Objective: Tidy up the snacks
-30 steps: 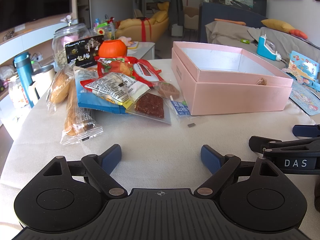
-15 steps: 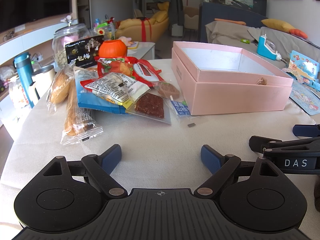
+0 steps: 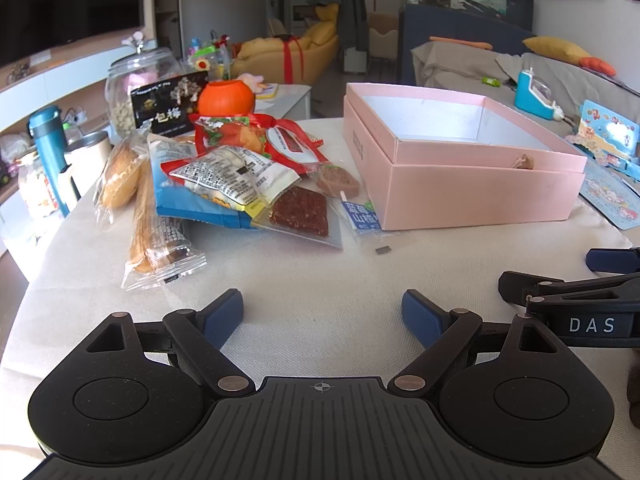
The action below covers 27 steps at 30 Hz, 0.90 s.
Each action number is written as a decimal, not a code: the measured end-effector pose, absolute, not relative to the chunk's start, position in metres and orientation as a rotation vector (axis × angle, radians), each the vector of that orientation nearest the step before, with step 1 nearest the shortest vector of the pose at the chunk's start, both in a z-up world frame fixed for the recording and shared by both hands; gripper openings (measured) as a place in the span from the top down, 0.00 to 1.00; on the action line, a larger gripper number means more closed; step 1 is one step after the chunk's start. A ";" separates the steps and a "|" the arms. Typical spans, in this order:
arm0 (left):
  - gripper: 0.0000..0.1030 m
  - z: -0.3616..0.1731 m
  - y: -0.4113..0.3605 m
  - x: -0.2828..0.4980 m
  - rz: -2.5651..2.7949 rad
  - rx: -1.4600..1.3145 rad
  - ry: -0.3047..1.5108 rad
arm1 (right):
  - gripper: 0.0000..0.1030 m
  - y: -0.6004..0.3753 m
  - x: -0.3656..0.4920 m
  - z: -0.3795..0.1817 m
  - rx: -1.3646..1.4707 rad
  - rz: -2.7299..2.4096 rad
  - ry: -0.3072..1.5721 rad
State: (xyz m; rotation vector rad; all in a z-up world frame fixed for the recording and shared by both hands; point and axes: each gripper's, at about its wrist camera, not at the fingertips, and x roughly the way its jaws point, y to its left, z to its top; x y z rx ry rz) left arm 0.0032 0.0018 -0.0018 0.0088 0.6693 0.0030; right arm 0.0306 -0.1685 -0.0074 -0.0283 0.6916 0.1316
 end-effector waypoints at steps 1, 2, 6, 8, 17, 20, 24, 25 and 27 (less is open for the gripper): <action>0.12 -0.002 0.002 0.003 0.003 0.008 0.669 | 0.00 -0.168 0.031 -0.008 -0.029 0.133 0.692; 0.12 -0.002 0.002 0.003 0.002 0.006 0.669 | 0.00 -0.168 0.031 -0.007 -0.030 0.134 0.694; 0.12 0.000 0.001 0.000 -0.008 -0.002 0.669 | 0.00 -0.169 0.039 -0.003 -0.044 0.159 0.741; 0.13 0.000 0.001 -0.001 -0.015 0.003 0.670 | 0.00 -0.170 0.044 0.000 -0.059 0.183 0.782; 0.25 0.035 0.033 -0.012 -0.067 -0.080 0.611 | 0.00 -0.170 0.045 0.000 -0.079 0.212 0.797; 0.25 0.054 0.055 -0.012 -0.007 -0.115 0.538 | 0.00 -0.170 0.041 0.000 -0.084 0.235 0.784; 0.26 0.069 0.076 0.016 0.061 -0.150 0.533 | 0.00 -0.166 0.042 0.000 -0.095 0.244 0.777; 0.26 0.072 0.076 0.026 0.045 -0.159 0.536 | 0.00 -0.165 0.042 0.000 -0.100 0.243 0.773; 0.26 0.076 0.068 0.054 -0.027 -0.159 0.554 | 0.00 -0.164 0.042 0.001 -0.104 0.238 0.769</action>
